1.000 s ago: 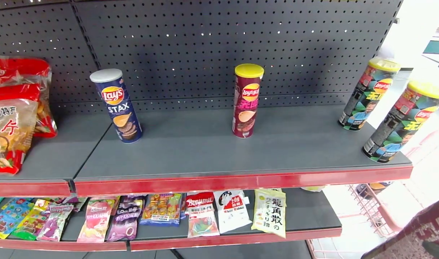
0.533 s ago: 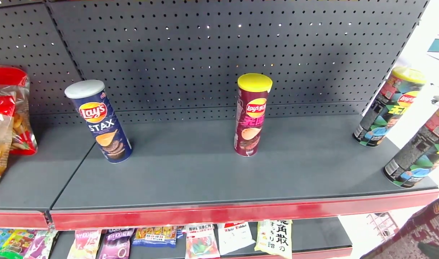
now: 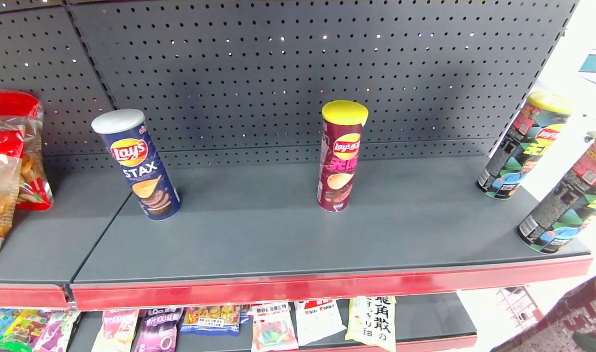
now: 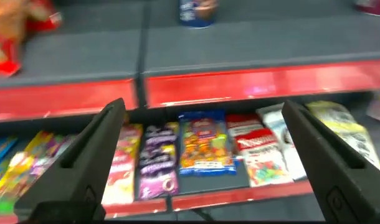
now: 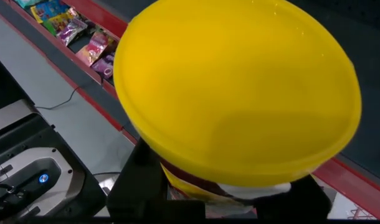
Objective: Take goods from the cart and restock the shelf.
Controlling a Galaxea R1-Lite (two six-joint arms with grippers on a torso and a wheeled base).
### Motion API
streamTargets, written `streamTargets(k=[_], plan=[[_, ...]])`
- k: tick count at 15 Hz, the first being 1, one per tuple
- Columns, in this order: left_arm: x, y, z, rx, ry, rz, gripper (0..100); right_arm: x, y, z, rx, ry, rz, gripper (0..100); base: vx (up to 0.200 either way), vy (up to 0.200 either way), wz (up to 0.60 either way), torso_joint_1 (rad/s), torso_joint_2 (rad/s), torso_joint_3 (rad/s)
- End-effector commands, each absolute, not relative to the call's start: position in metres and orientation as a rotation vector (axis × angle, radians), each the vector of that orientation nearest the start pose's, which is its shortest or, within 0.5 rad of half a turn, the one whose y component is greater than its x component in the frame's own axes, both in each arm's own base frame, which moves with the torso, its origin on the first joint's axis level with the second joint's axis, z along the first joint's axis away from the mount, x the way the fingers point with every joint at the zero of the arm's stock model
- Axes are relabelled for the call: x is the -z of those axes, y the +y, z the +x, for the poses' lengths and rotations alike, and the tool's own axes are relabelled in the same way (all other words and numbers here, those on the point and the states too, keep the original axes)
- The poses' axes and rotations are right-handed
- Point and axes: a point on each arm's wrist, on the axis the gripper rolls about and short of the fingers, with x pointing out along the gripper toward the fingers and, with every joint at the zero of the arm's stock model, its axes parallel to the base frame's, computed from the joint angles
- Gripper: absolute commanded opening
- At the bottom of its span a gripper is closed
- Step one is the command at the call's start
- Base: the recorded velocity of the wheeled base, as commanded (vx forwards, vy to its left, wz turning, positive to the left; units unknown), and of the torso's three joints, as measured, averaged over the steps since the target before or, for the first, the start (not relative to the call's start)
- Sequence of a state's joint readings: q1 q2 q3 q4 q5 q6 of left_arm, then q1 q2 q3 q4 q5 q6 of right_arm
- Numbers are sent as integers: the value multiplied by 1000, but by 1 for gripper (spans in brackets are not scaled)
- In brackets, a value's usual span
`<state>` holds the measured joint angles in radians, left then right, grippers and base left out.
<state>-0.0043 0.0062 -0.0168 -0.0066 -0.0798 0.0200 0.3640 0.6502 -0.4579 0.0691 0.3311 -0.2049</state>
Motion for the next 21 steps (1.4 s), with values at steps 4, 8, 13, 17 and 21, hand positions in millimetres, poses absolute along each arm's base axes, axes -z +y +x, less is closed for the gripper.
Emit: streamTargets(k=[4,8,13,17,21], plan=[[-269,-12,45,393,-3,-85,100,-201,24,43,-713,199,-189,0,0,0,0,0,0,0],[-266,-60,165,921,128,63,100,-222,27,51,-704,179,-153,0,0,0,0,0,0,0],[-258,-124,232,1150,203,69,100,-228,27,52,-696,166,-142,0,0,0,0,0,0,0],[-246,-163,259,1238,201,138,100,-230,27,51,-694,154,-142,0,0,0,0,0,0,0],[-240,-183,291,1243,172,183,100,-233,27,51,-693,148,-142,0,0,0,0,0,0,0]])
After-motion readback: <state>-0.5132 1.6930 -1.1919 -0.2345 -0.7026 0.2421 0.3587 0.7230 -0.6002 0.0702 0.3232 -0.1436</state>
